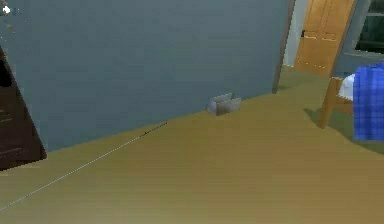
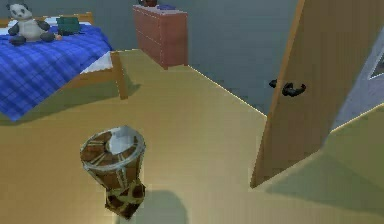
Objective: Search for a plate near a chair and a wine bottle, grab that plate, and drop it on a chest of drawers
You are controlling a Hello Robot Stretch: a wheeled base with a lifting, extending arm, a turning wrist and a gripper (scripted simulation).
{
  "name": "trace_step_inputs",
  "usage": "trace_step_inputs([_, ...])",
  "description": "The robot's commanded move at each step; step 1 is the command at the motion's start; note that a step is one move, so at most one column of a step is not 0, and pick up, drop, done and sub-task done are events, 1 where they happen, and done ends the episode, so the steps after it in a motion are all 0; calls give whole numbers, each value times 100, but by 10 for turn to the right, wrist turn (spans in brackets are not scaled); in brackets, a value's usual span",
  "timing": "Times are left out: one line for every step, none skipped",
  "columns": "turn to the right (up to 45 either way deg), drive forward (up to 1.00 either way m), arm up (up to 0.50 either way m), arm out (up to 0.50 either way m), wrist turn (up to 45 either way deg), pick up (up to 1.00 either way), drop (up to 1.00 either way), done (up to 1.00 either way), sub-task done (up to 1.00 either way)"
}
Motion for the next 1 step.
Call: trace_step_inputs([0,20,0,0,0,0,0,0,0])
